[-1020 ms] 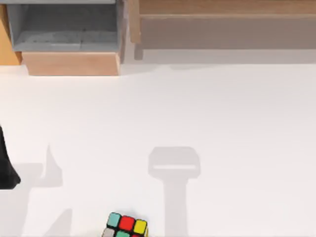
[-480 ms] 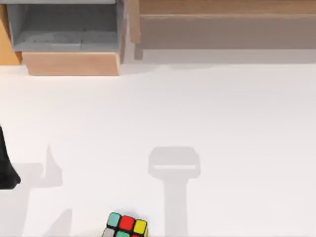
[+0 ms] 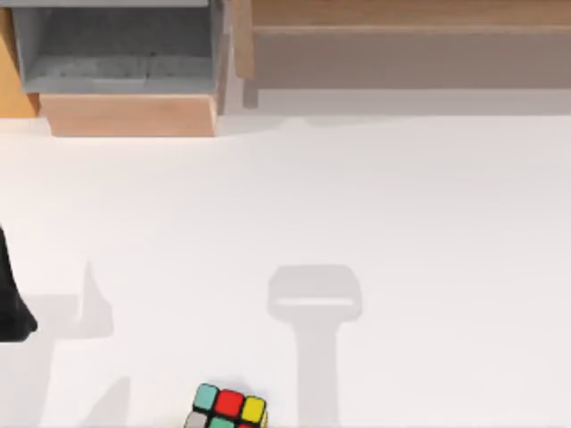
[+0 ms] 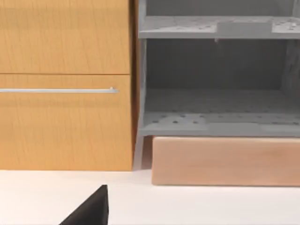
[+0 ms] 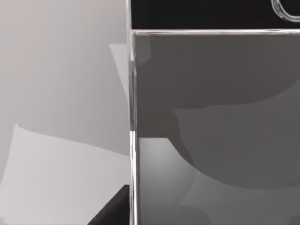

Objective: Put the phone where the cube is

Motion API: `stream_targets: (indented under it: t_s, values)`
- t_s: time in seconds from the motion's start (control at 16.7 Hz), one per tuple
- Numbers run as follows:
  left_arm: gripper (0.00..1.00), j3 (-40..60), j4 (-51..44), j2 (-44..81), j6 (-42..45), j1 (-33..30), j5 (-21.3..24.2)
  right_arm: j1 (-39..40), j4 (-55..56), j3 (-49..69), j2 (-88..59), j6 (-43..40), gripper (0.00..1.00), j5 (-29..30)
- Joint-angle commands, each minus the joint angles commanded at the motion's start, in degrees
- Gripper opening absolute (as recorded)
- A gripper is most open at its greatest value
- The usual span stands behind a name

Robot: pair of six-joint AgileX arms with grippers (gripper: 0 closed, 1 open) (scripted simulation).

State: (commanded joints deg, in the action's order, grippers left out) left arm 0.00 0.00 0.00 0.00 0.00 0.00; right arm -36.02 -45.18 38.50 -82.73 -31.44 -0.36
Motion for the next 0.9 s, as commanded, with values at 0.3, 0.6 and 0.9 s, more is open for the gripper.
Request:
stream_targets:
  t_s: [0.3,0.6,0.9]
  values:
    - [1.0,0.0,0.0,0.0,0.0,0.0,0.0,0.7,-0.1,1.1,0.9,0.8,0.0,0.1]
    - [1.0,0.0,0.0,0.0,0.0,0.0,0.0,7.2,-1.5,7.7,3.4,7.8,0.0,1.2]
    - [1.0,0.0,0.0,0.0,0.0,0.0,0.0,19.0,-4.2,14.9,3.9,19.9,0.0,2.7]
